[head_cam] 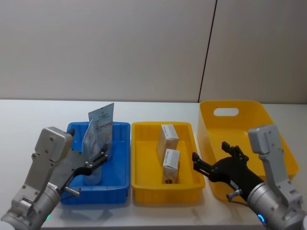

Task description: Bimanual collaborative sorting of washing and personal care products

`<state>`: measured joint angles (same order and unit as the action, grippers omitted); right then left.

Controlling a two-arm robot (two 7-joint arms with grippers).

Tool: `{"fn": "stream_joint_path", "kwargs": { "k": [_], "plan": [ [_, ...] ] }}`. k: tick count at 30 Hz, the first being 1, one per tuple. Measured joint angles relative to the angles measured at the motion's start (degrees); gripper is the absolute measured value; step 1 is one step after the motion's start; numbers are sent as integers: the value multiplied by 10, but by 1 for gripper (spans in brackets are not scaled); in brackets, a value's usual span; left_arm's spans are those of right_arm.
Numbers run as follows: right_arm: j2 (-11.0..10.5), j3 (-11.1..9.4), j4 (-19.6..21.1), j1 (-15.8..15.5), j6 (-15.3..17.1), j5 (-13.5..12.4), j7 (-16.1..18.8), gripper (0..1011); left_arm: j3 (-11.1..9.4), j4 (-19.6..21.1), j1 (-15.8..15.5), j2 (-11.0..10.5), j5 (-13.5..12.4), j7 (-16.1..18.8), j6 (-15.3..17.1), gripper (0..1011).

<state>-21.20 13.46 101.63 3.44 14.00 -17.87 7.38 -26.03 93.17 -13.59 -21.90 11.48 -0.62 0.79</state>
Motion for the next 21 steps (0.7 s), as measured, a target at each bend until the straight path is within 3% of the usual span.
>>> {"fn": "stream_joint_path", "kwargs": {
  "k": [6, 10, 21],
  "plan": [
    [-3, 17, -1, 25, 66, 2, 7, 1003, 0, 0, 0, 0, 0, 0, 0, 1001],
    [2, 29, -6, 38, 94, 8, 6, 1003, 0, 0, 0, 0, 0, 0, 0, 1001],
    [26, 58, -29, 63, 127, 35, -16, 1003, 0, 0, 0, 0, 0, 0, 0, 1001]
  ]
}}
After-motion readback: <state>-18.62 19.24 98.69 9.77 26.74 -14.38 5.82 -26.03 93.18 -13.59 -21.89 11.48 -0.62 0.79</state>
